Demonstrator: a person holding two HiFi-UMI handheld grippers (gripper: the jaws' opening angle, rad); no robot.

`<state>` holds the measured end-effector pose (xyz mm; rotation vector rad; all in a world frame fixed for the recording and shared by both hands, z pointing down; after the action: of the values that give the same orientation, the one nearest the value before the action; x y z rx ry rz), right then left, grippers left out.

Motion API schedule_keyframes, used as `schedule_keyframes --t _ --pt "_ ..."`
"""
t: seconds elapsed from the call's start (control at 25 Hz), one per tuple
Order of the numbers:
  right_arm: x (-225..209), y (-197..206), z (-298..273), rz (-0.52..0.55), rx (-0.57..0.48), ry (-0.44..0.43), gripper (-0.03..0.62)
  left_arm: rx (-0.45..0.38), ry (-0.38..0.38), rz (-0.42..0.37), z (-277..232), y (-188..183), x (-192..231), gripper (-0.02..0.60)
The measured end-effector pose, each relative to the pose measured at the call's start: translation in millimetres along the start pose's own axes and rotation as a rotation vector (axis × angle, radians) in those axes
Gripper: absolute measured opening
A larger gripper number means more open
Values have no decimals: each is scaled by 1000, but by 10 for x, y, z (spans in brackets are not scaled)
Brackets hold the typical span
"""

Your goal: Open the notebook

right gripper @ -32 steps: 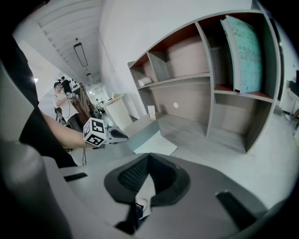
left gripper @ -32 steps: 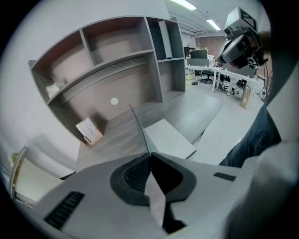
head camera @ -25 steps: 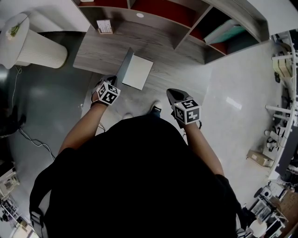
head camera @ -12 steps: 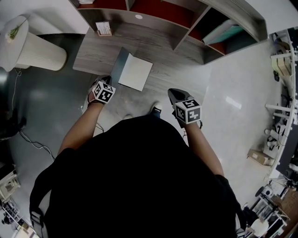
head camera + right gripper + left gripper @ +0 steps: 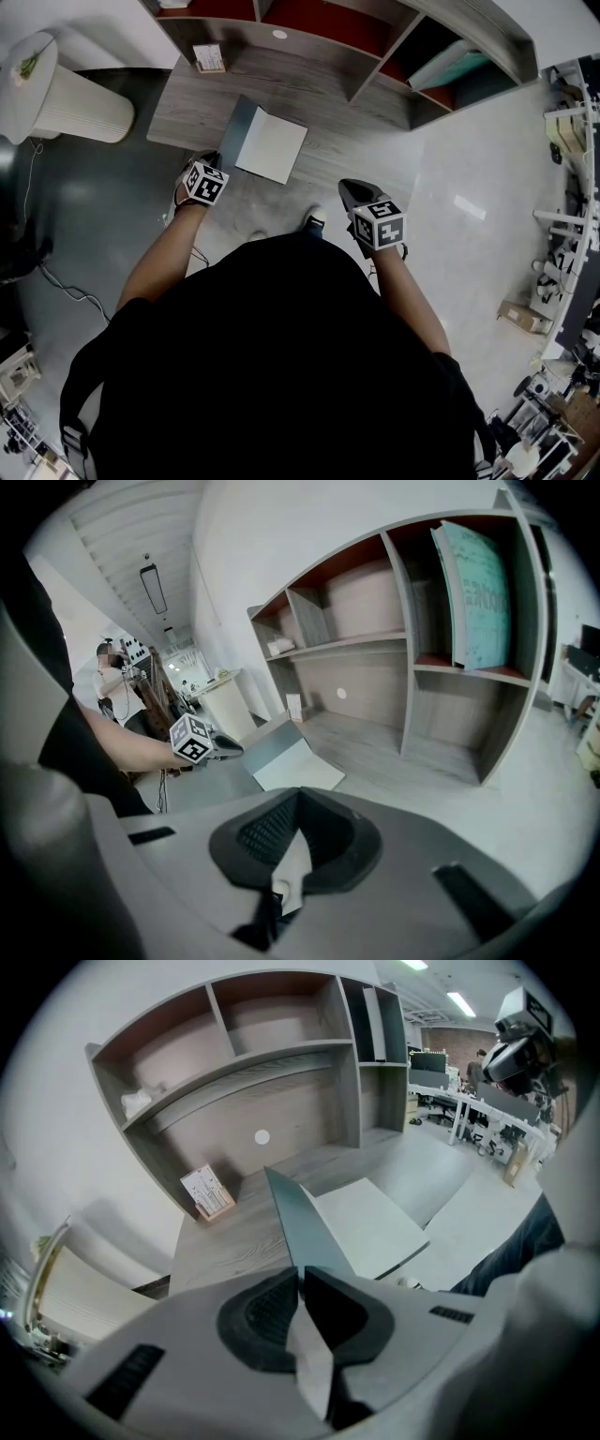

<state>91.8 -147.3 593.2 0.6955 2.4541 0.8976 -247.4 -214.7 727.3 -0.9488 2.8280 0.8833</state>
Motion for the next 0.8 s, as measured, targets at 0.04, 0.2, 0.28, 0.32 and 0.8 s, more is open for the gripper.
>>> schedule_keyframes --t 0.04,0.2,0.28,0.32,0.8 --pt "-1 1 -1 0 1 0 0 2 -1 2 -3 3 10 17" --pt "-3 -2 4 1 2 3 0 7 -10 -3 -4 4 39 18" --pt "-3 -4 12 2 2 3 0 7 -16 -9 6 5 42 18" --pt "-6 -2 14 2 2 3 0 8 -19 -10 10 8 44 18" --pt "-23 18 39 -1 5 11 0 5 -47 15 60 74 120 89"
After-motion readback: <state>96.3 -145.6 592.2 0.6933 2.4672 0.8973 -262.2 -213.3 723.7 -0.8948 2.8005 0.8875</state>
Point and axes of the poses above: the fingertips, and each gripper's own axes: z backward along the fingers, x to its left, y out of its underside, the point moved 3 cm from there along z, backward along the fingers, and after that the axes turned 4 degrees about z, right-handed, at the moved point
